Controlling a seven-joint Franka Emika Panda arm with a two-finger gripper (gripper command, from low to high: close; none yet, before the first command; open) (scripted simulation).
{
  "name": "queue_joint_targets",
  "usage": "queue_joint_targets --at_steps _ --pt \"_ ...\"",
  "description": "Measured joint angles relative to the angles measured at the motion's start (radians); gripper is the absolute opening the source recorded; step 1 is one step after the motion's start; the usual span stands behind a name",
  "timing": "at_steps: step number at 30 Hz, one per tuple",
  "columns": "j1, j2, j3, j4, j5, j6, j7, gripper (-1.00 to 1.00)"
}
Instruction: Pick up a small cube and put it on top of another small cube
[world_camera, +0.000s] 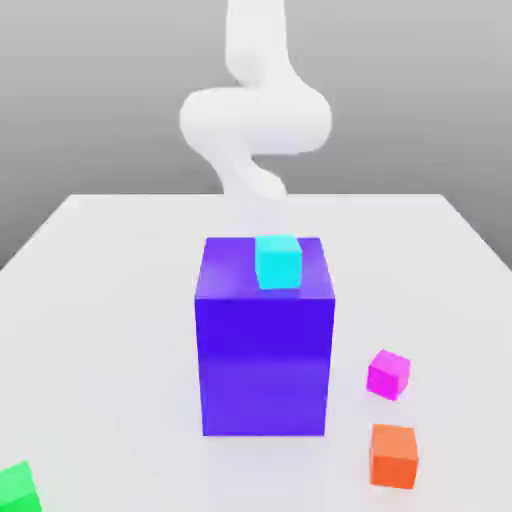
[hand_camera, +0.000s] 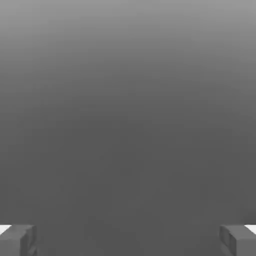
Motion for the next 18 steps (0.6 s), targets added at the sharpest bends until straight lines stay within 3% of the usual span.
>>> queue_joint_targets --at_steps 9,18 --pt "0.197 0.267 0.011 -0.196 0.098 0.190 -0.177 0.00" --pt "0.350 0.525 0.090 -0.388 0.133 0.378 -0.306 0.00"
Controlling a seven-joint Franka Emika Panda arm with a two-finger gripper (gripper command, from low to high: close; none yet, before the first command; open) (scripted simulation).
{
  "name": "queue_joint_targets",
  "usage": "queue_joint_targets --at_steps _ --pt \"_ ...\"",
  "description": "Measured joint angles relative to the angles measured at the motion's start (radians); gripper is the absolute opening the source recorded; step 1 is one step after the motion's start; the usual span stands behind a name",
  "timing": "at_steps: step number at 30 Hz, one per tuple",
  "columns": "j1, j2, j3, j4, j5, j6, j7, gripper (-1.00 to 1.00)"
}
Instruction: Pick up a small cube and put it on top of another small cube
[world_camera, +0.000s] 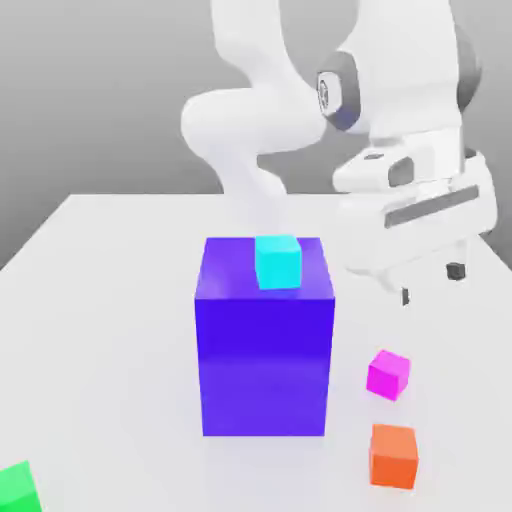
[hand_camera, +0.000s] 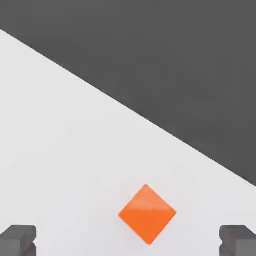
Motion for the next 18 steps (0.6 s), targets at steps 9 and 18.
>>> queue_joint_targets --at_steps 9,18 --pt "0.073 0.250 0.048 -0.137 -0.200 0.200 0.058 0.00" --pt "0.167 0.477 -0.069 -0.099 -0.286 0.384 0.123 -1.00"
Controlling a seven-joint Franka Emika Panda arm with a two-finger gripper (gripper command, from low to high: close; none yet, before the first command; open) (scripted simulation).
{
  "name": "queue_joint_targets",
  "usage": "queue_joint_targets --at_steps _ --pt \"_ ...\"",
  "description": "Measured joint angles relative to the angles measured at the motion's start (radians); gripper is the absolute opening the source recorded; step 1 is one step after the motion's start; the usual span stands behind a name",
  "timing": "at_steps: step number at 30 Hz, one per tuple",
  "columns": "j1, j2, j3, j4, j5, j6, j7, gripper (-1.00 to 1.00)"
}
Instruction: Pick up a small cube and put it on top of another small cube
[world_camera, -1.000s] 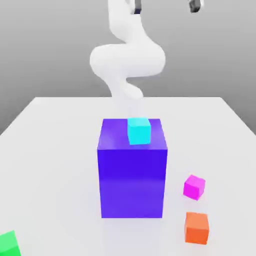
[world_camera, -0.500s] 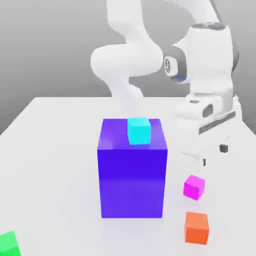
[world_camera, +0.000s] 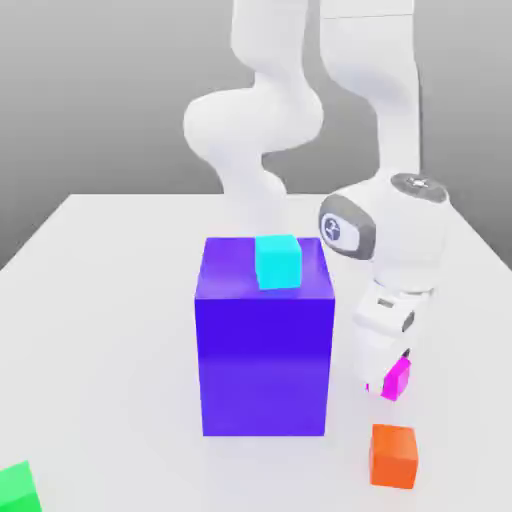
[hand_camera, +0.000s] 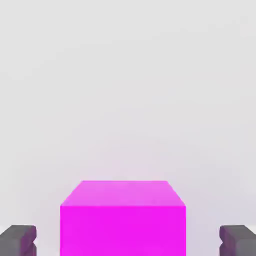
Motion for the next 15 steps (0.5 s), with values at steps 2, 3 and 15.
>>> queue_joint_targets --at_steps 2,3,15 --pt "0.000 0.000 0.000 0.000 -0.001 0.000 0.001 -1.00" --pt "0.000 0.000 0.000 0.000 -0.002 0.000 0.002 -1.00" --pt "-0.045 -0.254 0.074 -0.048 0.106 -0.206 -0.079 -1.00"
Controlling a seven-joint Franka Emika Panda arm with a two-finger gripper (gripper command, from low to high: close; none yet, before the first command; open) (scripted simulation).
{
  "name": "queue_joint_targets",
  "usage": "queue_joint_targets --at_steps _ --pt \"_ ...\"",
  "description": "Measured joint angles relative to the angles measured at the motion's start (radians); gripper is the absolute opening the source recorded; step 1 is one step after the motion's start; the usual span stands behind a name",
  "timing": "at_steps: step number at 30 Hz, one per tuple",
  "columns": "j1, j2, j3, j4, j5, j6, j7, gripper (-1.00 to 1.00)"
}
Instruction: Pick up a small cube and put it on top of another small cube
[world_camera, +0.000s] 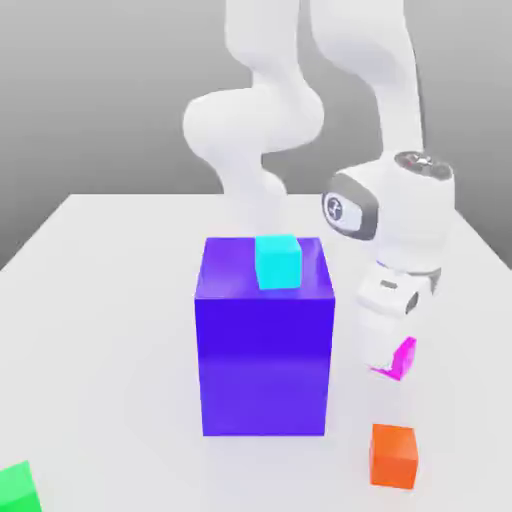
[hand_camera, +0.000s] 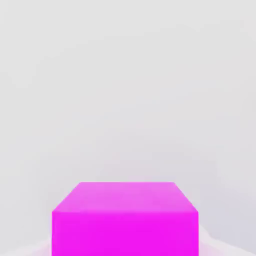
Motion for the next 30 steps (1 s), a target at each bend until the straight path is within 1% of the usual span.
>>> queue_joint_targets --at_steps 2,4,6,12,18,21,30 --pt "0.001 -0.017 0.011 0.015 -0.029 -0.017 -0.019 -1.00" --pt "0.012 0.001 -0.028 0.063 -0.074 -0.039 -0.065 -1.00" --pt "-0.071 0.027 -0.071 0.119 -0.111 -0.062 -0.127 -1.00" --pt "-0.183 0.114 -0.134 0.296 -0.185 -0.133 -0.346 -1.00" --pt "-0.300 0.203 -0.199 0.469 -0.202 -0.204 -0.599 -1.00" --pt "-0.392 0.241 -0.223 0.533 -0.159 -0.252 -0.707 -1.00" --pt "-0.701 0.317 -0.294 0.681 0.053 -0.386 -1.000 -1.00"
